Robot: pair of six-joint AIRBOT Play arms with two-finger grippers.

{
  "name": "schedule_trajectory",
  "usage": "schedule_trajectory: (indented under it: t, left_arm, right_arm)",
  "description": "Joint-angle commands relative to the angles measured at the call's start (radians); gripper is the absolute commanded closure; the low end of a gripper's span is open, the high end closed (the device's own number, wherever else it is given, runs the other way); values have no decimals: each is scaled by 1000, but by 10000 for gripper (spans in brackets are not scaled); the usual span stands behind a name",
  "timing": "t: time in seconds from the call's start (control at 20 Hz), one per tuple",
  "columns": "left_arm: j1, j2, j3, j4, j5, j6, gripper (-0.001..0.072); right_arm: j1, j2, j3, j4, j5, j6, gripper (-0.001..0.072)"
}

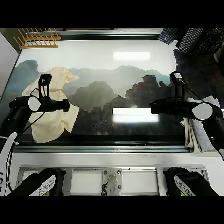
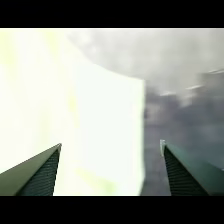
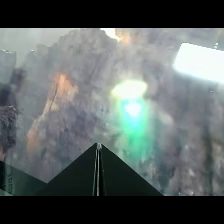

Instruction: Fold the clothes and pants, and hang the long-sleeved shirts on hangers.

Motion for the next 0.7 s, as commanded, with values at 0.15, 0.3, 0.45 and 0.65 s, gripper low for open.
schedule_trajectory:
  t: [0.15, 0.3, 0.45, 0.65]
  left_arm:
    - [89, -163, -112, 122, -31, -21, 12]
    - [89, -187, -111, 122, -29, -72, 19]
    - [81, -153, -110, 98, -39, -89, 707]
    - [-77, 2, -18, -126, -50, -64, 702]
  right_arm:
    - [1, 0, 0, 0, 0, 0, 698]
    - [1, 0, 0, 0, 0, 0, 698]
    - [1, 0, 0, 0, 0, 1, 698]
    - [1, 0, 0, 1, -5, 1, 698]
